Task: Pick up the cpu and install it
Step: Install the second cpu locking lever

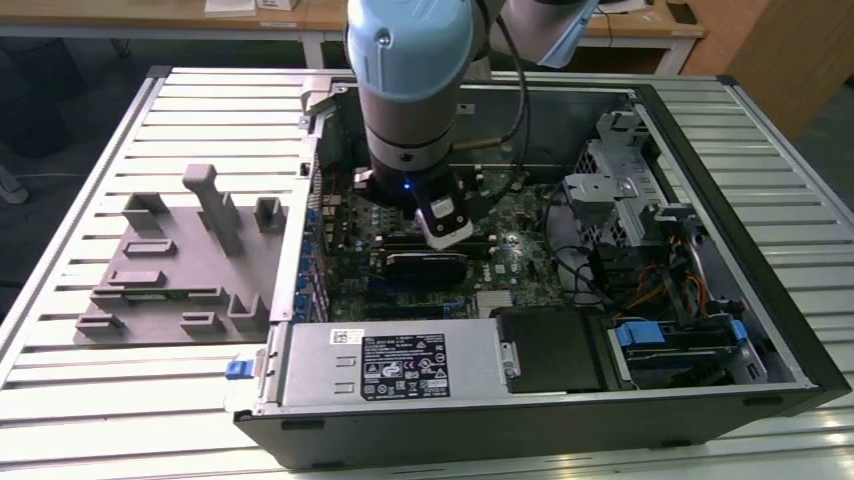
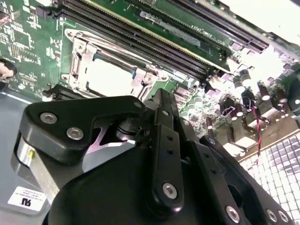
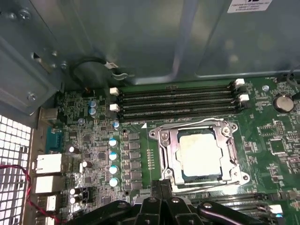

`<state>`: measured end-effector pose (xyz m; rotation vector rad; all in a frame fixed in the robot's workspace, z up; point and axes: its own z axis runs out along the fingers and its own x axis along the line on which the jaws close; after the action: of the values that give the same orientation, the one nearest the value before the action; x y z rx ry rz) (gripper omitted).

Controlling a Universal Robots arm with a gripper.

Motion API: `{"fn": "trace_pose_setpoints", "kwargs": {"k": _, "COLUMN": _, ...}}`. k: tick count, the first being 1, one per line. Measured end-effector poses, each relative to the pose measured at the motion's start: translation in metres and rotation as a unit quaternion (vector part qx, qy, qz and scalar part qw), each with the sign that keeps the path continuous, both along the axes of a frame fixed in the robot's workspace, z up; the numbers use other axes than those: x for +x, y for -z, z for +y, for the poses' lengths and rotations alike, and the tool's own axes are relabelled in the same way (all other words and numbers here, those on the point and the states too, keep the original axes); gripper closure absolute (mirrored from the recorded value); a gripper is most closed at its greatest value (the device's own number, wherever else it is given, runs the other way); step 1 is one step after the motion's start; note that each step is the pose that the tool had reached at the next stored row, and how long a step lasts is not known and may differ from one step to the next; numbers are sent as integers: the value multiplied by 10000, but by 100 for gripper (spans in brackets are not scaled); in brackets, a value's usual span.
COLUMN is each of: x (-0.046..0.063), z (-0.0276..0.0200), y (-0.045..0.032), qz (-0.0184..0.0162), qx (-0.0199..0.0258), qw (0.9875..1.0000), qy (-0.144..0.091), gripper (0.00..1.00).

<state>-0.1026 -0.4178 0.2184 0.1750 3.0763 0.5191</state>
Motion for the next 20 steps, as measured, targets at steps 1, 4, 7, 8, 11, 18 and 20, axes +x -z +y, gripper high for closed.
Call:
{"fn": "trace_pose_setpoints", "kwargs": {"k": 1, "x": 6, "z": 15, "y": 0, "qz": 0, "qx": -13, "qw": 10000, "qy": 1, "gripper": 89}}
{"fn": "trace_pose_setpoints", "kwargs": {"k": 4, "x": 39, "z": 54, "y": 1, "qz": -1, "qx": -78, "qw": 10000, "qy": 1, "gripper": 89}}
{"fn": "trace_pose_setpoints", "kwargs": {"k": 7, "x": 57, "z": 83, "y": 0, "qz": 0, "qx": -244, "qw": 9997, "qy": 2, "gripper": 89}}
{"fn": "trace_pose_setpoints", "kwargs": {"k": 8, "x": 63, "z": 93, "y": 1, "qz": -1, "qx": -304, "qw": 9995, "qy": 2, "gripper": 89}}
{"fn": "trace_pose_setpoints", "kwargs": {"k": 11, "x": 82, "z": 131, "y": 1, "qz": -1, "qx": -472, "qw": 9989, "qy": 3, "gripper": 89}}
{"fn": "trace_pose_setpoints", "kwargs": {"k": 18, "x": 184, "z": 296, "y": 12, "qz": 0, "qx": -570, "qw": 9984, "qy": 3, "gripper": 89}}
{"fn": "trace_pose_setpoints", "kwargs": {"k": 20, "x": 222, "z": 347, "y": 19, "qz": -1, "qx": -577, "qw": 9983, "qy": 2, "gripper": 89}}
